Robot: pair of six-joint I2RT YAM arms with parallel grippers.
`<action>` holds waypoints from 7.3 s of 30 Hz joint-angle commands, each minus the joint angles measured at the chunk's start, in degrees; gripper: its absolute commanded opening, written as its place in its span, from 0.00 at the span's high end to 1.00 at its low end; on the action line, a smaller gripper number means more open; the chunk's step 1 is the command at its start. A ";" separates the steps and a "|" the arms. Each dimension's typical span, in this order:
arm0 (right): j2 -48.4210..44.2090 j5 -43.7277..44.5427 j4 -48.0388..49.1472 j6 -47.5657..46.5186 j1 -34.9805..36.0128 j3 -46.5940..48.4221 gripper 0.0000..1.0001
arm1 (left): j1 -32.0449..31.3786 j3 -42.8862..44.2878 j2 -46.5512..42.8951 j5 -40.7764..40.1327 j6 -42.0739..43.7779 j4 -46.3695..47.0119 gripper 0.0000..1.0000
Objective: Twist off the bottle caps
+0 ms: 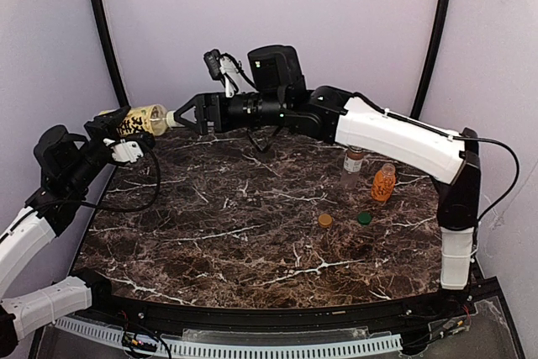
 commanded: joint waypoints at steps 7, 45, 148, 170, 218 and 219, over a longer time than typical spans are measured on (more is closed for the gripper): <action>4.95 -6.99 2.52 4.23 -0.13 5.10 0.37 | -1.28 -2.51 -0.66 -1.62 12.04 6.39 0.61; 6.49 -10.71 3.45 7.20 -1.17 2.68 0.56 | -2.00 -1.95 0.22 -1.70 11.57 7.19 0.62; -4.13 -0.90 -1.13 0.30 0.44 -2.18 0.12 | -8.56 3.91 0.13 -2.16 -21.75 -8.98 0.66; 0.53 -5.82 7.04 4.34 0.35 -0.49 0.53 | -9.41 2.28 1.17 -4.68 -14.41 -5.15 0.66; -7.76 19.28 -0.87 -84.50 15.69 -16.57 0.02 | -9.77 10.26 0.14 32.29 -27.40 -49.51 0.67; -8.34 19.36 -0.49 -83.97 15.71 -17.15 0.01 | -9.77 10.18 -0.03 31.78 -28.10 -48.65 0.68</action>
